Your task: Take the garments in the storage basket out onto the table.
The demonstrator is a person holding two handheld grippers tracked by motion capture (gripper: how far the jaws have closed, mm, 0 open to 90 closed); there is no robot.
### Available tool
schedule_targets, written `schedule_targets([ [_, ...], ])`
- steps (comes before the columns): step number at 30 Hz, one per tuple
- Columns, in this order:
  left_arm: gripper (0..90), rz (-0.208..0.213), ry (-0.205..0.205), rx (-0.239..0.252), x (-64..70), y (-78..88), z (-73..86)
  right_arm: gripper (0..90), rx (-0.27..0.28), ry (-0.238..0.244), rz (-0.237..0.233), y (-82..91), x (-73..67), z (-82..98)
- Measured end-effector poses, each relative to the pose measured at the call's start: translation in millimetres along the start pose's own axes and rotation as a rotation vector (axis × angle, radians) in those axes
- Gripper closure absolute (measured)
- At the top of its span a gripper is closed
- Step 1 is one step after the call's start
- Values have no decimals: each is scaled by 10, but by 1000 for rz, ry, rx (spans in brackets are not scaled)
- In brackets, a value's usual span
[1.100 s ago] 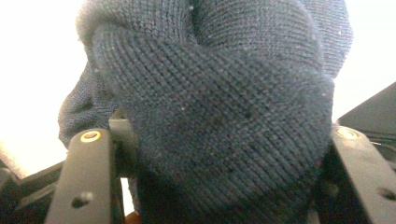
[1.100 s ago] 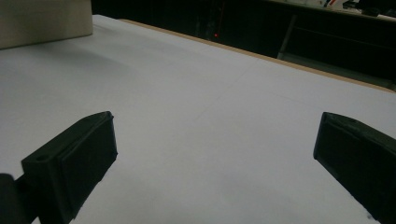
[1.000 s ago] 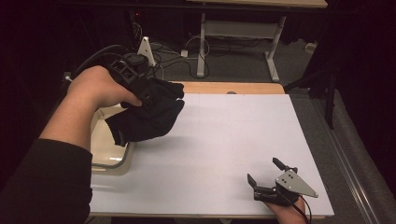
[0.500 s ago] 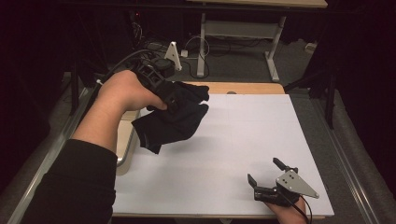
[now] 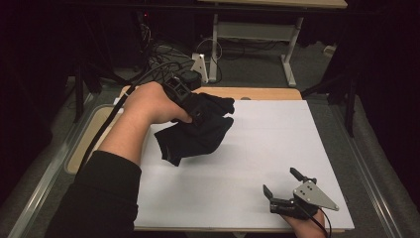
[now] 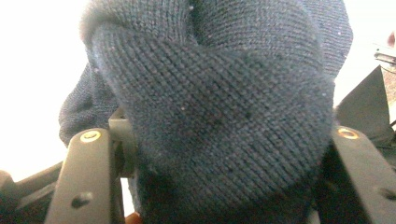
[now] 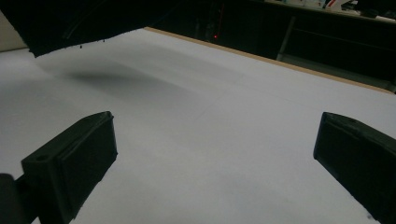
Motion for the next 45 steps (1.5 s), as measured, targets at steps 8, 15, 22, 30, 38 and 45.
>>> schedule_targets([
  [8,375,8,8,6,8,-54,-26,0,-1,4,-1,1,-2,1],
  [15,374,21,20,0,-14,-161,-43,0,0,-1,0,1,-2,-1],
  [22,373,50,17,4,-52,-392,-80,0,1,2,-1,-2,1,0],
  [30,372,74,17,14,-74,-677,-112,0,0,4,0,0,4,1],
  [38,369,103,24,26,-131,-951,-122,0,-5,7,0,-4,-4,7],
  [45,369,138,21,60,-142,-1167,-135,0,-6,5,0,-8,-6,11],
])
Point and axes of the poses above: each handheld gripper's, and its own axes: y roughly backward along the jaws, z roughly out of its underside, x roughly to its right, the point moved 6 cm from there along -y, roughly forward along the jaws, and after that the axes turned 7 degrees about -x, right-handed, at the moved point
